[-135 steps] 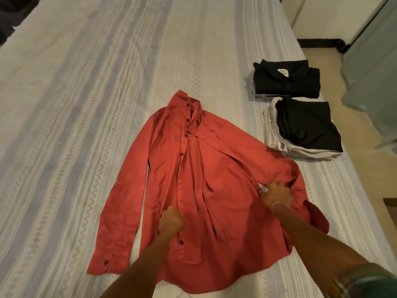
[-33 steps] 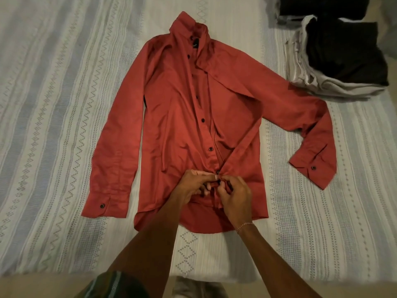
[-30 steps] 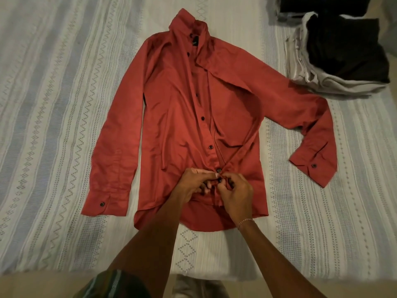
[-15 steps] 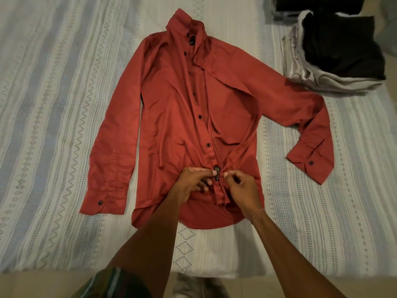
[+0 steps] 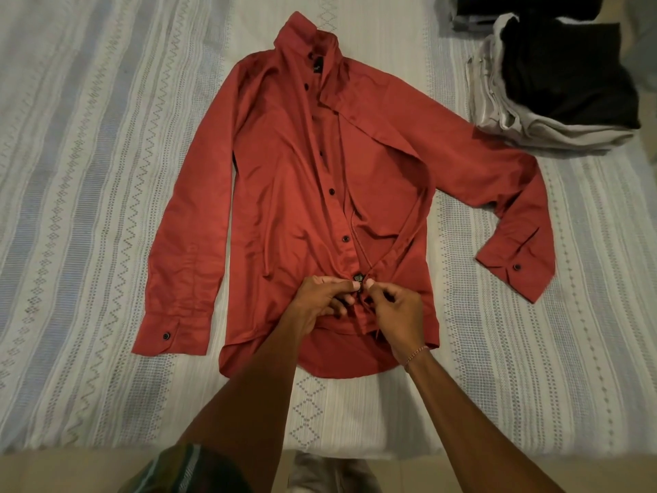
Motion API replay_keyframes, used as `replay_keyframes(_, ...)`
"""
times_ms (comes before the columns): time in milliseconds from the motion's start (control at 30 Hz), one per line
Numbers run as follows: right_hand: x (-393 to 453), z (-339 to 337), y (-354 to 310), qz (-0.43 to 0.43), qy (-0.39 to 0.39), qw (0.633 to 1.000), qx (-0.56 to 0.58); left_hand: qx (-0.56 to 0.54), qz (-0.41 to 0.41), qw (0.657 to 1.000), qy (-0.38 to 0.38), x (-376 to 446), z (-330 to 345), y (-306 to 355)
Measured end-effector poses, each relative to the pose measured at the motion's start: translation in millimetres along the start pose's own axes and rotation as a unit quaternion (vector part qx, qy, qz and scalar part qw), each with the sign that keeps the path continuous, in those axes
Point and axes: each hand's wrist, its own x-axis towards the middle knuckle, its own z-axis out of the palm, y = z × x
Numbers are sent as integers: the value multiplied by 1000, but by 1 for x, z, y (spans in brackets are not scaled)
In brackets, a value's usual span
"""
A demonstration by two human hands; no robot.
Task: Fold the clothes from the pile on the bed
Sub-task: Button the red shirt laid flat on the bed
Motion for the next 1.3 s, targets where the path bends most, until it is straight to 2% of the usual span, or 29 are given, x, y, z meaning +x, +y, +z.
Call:
replay_keyframes(233,1,-1,-3,70,-41,995,53,2,2,1000,-6,1,-2,-3)
replay_keyframes(433,9,-10,-14,152,-89,975,136,-4,11,1000,13,1,2,-4)
replay_keyframes(600,15,-10,-10,138,-107,976,127,3,17,1000,24,-1,5,-3)
replay_keyframes(1067,10,3,-2,90,-44,992,77,-12,42,998,41,-1,7,-6)
replay_keyframes(1300,12,-4,-2,98,-83,988,86,-19,41,999,19,2,3,-9)
